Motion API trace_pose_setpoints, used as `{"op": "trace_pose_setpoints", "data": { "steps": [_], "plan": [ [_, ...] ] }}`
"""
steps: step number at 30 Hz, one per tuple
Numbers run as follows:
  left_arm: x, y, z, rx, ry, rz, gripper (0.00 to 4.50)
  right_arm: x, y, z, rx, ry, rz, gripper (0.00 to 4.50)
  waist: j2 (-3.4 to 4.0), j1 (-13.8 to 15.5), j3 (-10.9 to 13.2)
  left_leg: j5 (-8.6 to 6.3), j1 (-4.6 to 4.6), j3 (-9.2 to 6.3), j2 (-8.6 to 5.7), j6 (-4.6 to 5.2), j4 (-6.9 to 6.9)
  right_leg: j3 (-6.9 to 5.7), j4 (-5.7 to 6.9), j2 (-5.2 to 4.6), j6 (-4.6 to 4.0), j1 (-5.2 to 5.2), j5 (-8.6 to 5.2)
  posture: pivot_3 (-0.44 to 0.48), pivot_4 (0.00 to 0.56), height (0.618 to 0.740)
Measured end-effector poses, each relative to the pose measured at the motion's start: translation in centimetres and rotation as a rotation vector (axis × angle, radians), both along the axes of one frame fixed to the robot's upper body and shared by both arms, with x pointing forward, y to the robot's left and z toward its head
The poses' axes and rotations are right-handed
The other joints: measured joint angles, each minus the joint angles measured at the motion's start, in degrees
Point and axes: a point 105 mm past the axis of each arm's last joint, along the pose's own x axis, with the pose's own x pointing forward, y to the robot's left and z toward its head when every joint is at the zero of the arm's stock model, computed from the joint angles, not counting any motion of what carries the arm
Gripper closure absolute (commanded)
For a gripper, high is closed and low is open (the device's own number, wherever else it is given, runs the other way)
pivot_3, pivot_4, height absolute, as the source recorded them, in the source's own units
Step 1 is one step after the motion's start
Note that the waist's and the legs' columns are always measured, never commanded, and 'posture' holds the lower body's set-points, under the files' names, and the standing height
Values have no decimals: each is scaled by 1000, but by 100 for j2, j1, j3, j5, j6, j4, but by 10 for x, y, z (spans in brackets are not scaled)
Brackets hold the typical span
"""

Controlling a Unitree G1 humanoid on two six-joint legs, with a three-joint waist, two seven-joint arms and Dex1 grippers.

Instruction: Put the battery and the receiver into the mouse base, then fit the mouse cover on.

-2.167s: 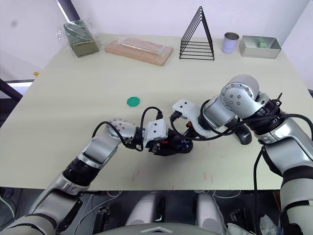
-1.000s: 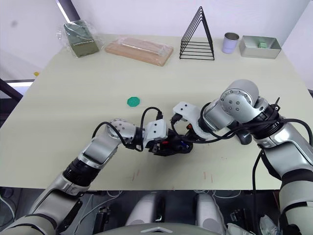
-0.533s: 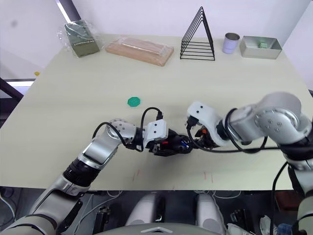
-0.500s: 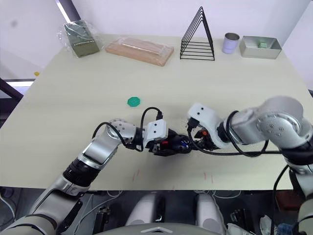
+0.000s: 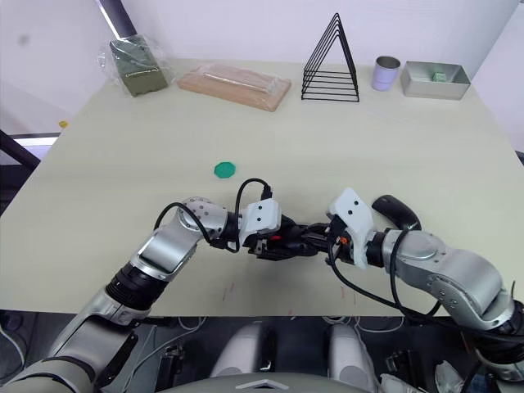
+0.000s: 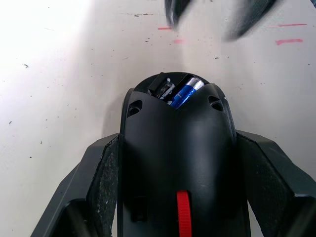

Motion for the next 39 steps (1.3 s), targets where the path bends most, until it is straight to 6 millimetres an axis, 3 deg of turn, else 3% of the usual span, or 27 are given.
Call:
{"op": "trace_pose_setpoints", "data": {
  "steps": [8,39],
  "plan": [
    [0,0,0,1,1,0,1432,10,-1,-17,34,-30,-83,4470,-2,10,-2,0,2,1,-1,-1,0,3,2,5,0,0,0,0,150,740],
    [1,0,-1,-1,5,8,1432,12,-3,-39,7,-56,-107,4470,-1,20,-12,2,12,2,-16,-2,4,4,10,7,0,4,0,0,150,740]
  ]
}}
